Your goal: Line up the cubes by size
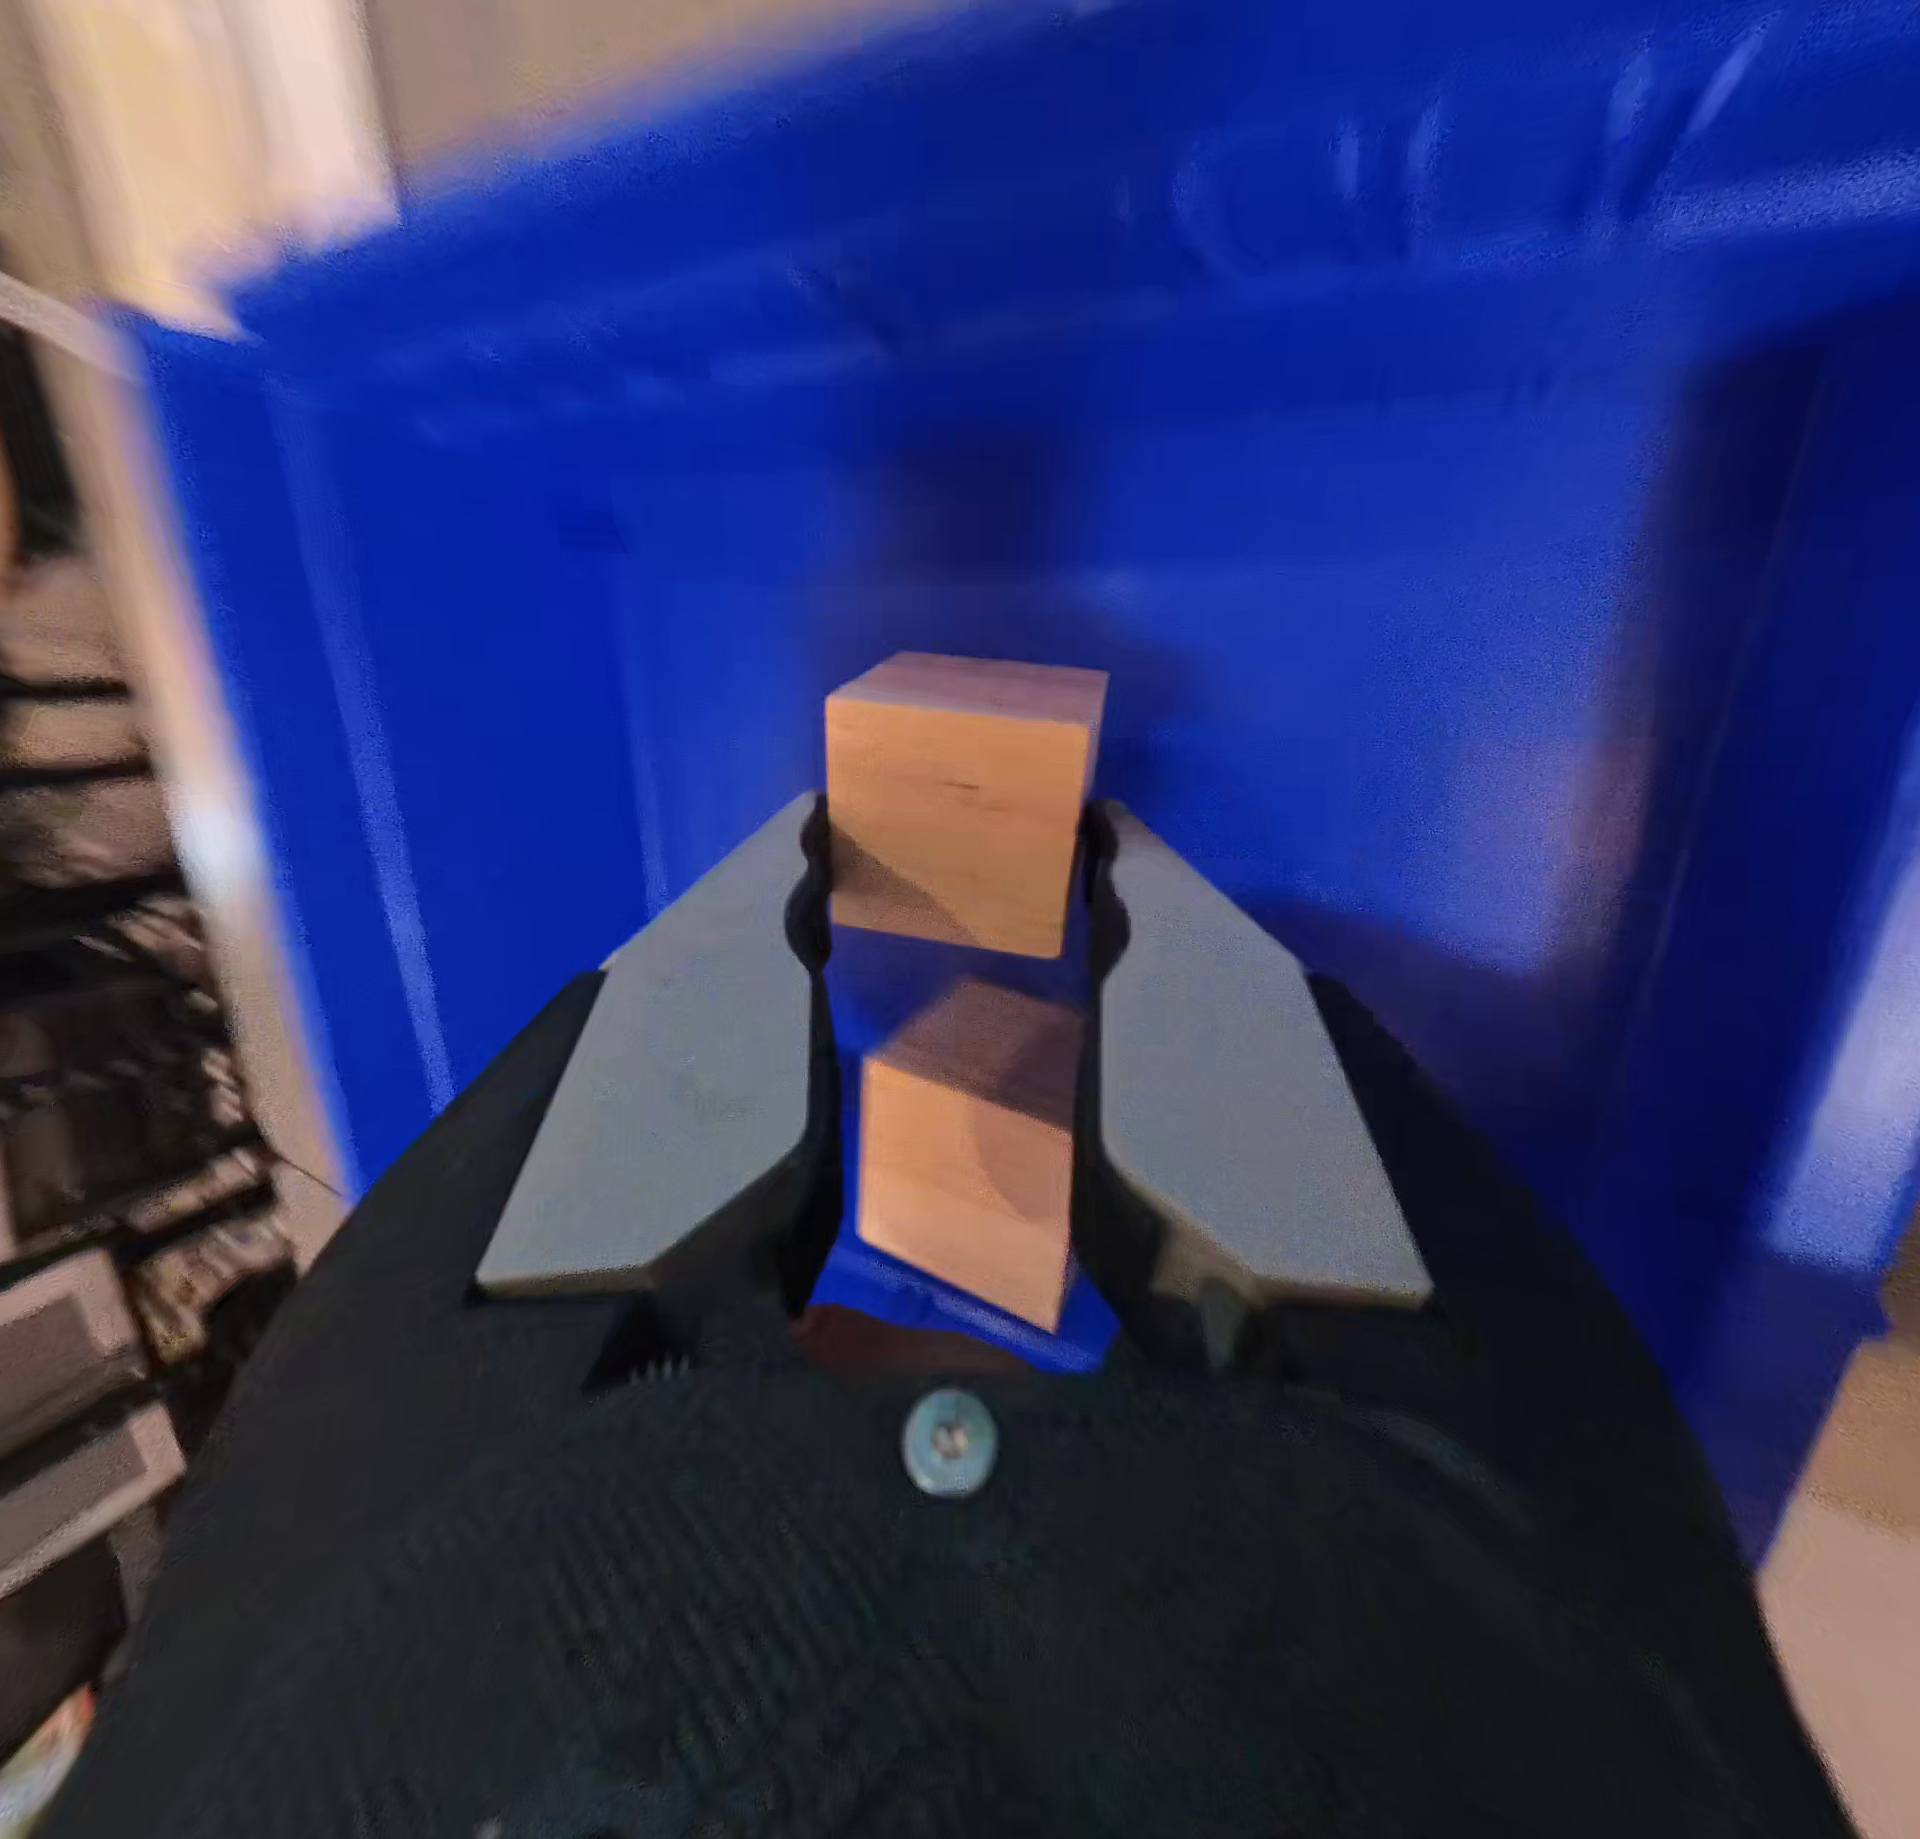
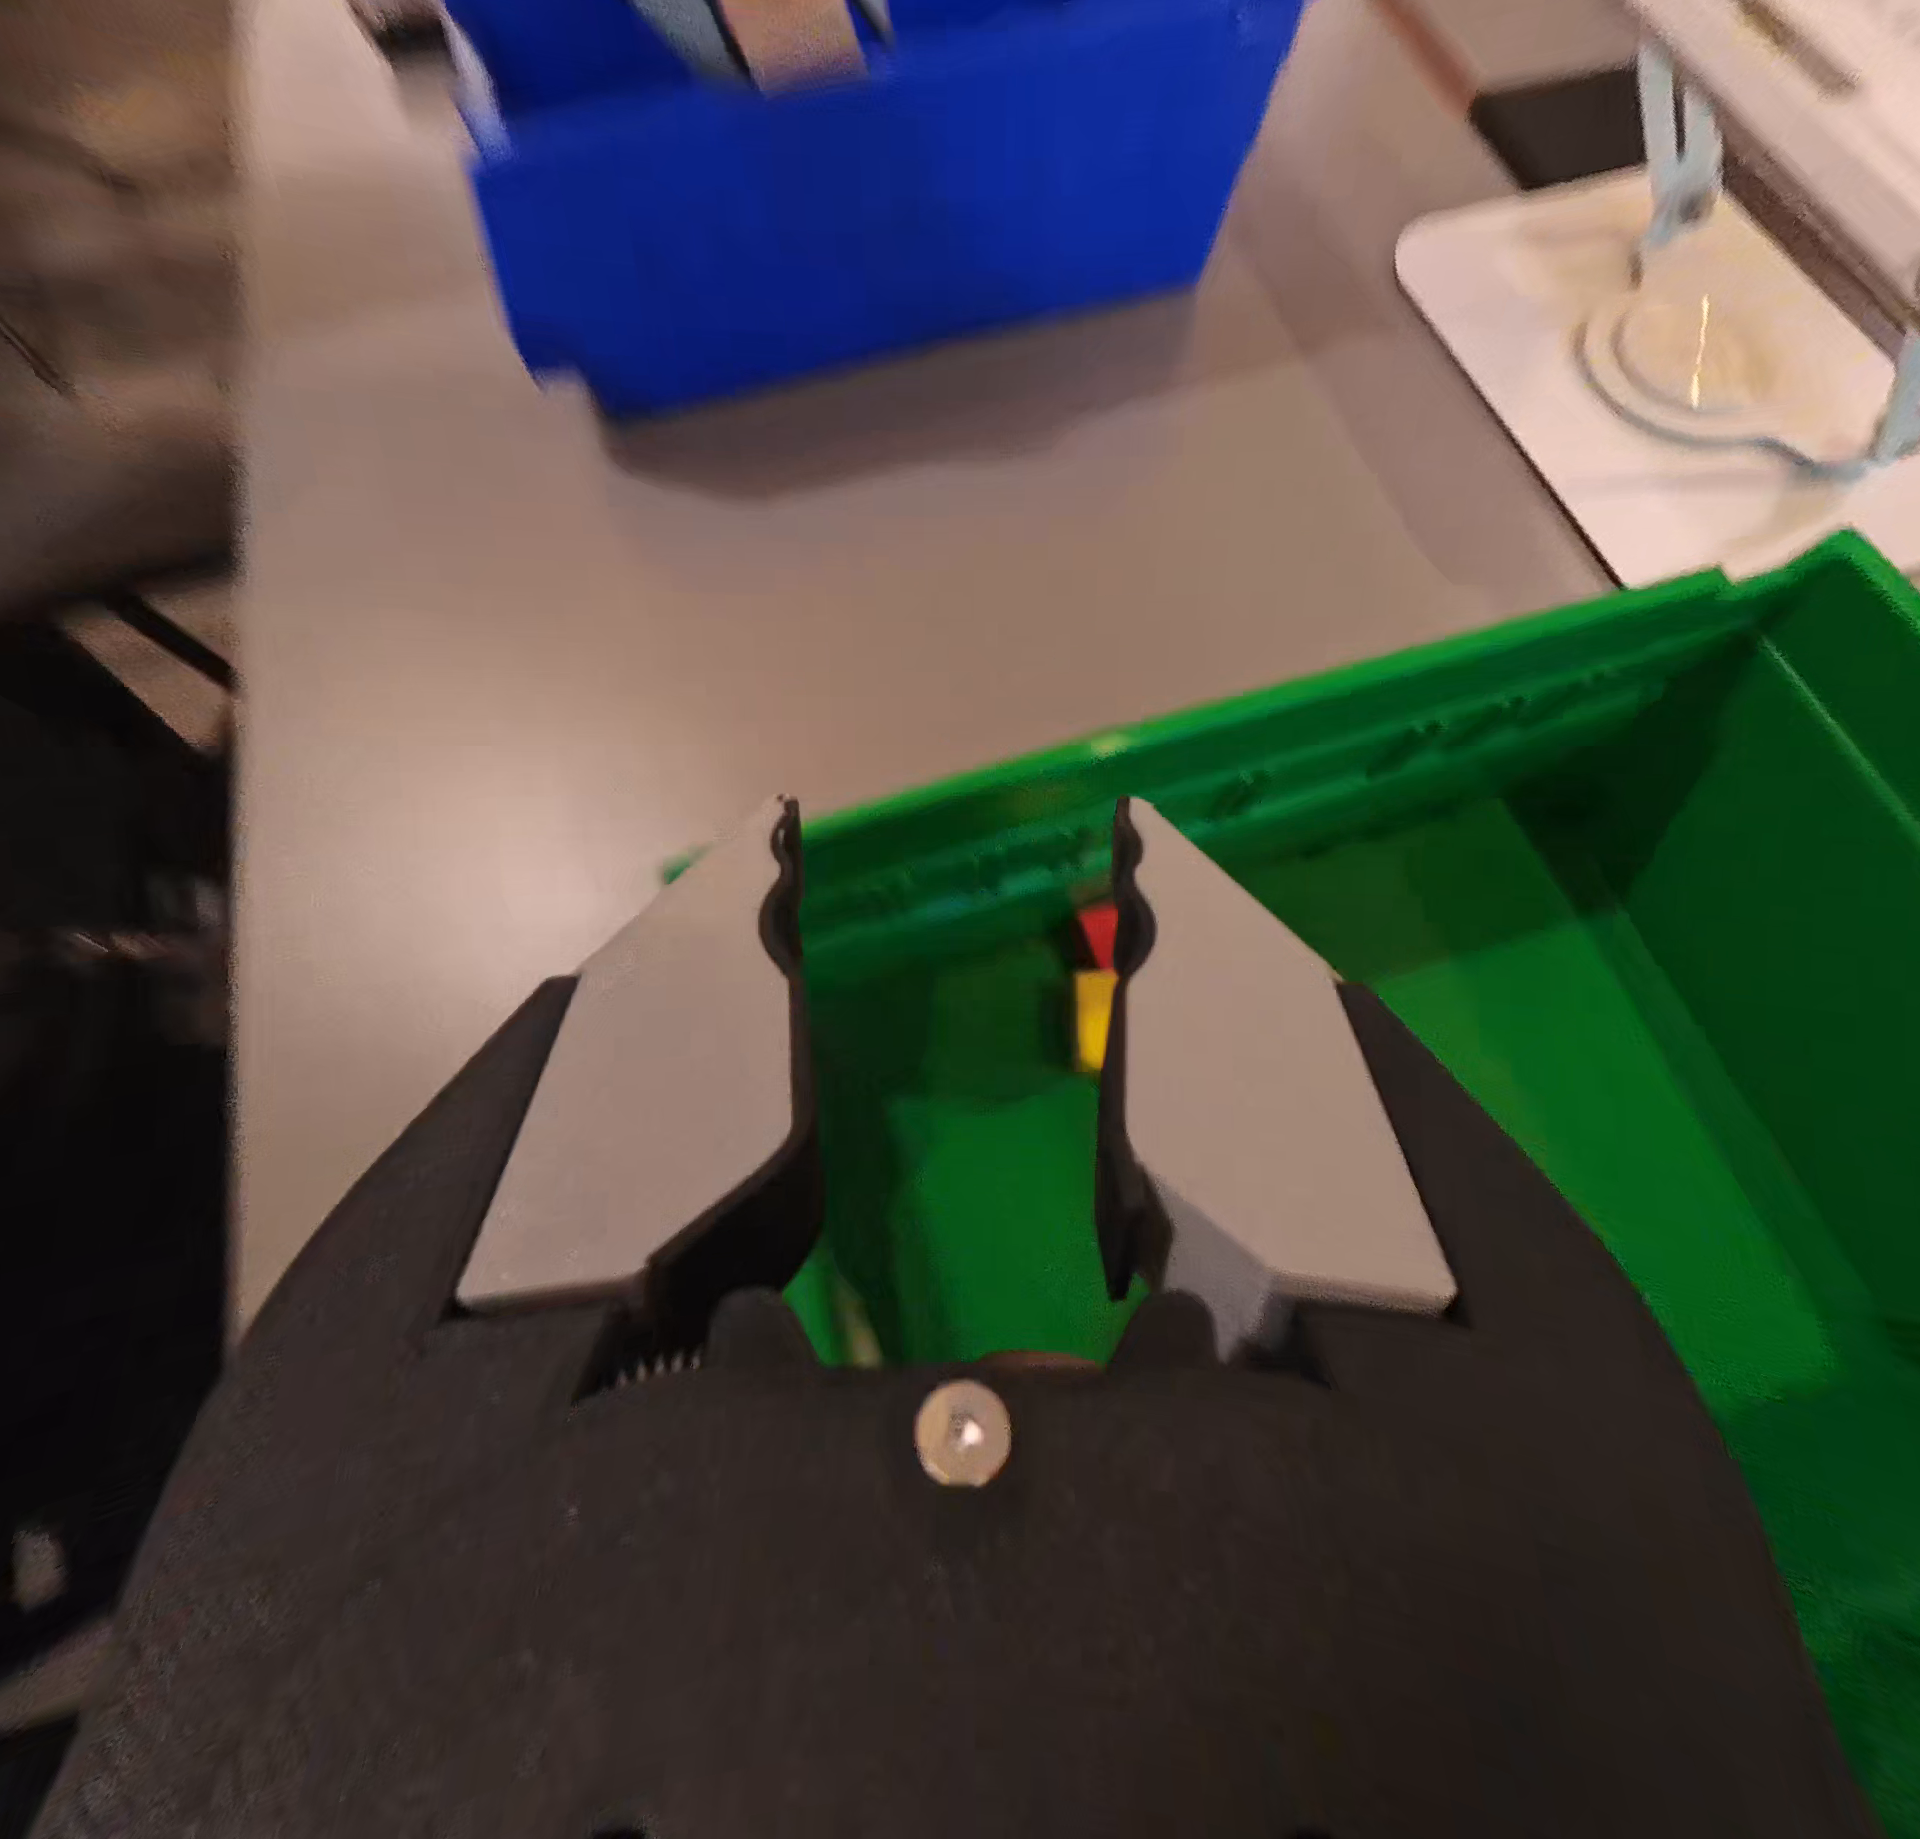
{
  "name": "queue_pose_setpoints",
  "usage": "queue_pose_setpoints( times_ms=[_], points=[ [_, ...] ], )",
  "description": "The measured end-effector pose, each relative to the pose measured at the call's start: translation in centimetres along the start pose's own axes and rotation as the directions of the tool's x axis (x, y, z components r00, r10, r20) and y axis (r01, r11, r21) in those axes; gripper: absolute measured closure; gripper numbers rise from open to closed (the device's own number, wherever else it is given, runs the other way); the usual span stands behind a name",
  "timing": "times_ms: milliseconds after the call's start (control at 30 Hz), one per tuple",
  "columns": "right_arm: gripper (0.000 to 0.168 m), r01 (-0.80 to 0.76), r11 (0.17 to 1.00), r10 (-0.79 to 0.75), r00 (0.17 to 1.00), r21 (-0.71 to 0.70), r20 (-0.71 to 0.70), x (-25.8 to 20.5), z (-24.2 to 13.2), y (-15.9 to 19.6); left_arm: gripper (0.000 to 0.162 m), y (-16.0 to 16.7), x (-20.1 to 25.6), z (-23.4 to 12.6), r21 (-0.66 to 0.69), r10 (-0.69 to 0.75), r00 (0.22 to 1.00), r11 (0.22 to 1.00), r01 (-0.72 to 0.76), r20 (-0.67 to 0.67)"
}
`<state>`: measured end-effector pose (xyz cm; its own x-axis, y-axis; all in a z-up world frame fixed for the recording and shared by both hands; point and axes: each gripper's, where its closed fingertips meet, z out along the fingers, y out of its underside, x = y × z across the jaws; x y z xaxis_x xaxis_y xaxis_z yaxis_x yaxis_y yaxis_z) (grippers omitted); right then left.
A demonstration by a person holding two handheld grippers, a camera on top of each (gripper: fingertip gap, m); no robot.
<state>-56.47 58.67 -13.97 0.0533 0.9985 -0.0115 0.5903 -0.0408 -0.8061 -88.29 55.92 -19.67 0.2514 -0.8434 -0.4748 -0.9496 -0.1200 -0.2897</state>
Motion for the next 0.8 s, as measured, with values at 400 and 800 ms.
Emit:
queue_pose_setpoints(
  times_ms=[400,800],
  points=[
    [0.089,-0.453,0.815,0.195,0.802,0.362,0.564,-9.6,2.9,-13.0,0.116,-24.8,3.5,-11.0,0.734,0.062,0.951,0.621,-0.275,0.304],
    [0.125,-0.339,0.854,0.204,0.916,0.394,0.346,-4.9,-1.5,-9.9,0.119,-13.9,0.7,-6.5,0.379,0.072,0.984,0.916,-0.130,0.165]
  ],
)
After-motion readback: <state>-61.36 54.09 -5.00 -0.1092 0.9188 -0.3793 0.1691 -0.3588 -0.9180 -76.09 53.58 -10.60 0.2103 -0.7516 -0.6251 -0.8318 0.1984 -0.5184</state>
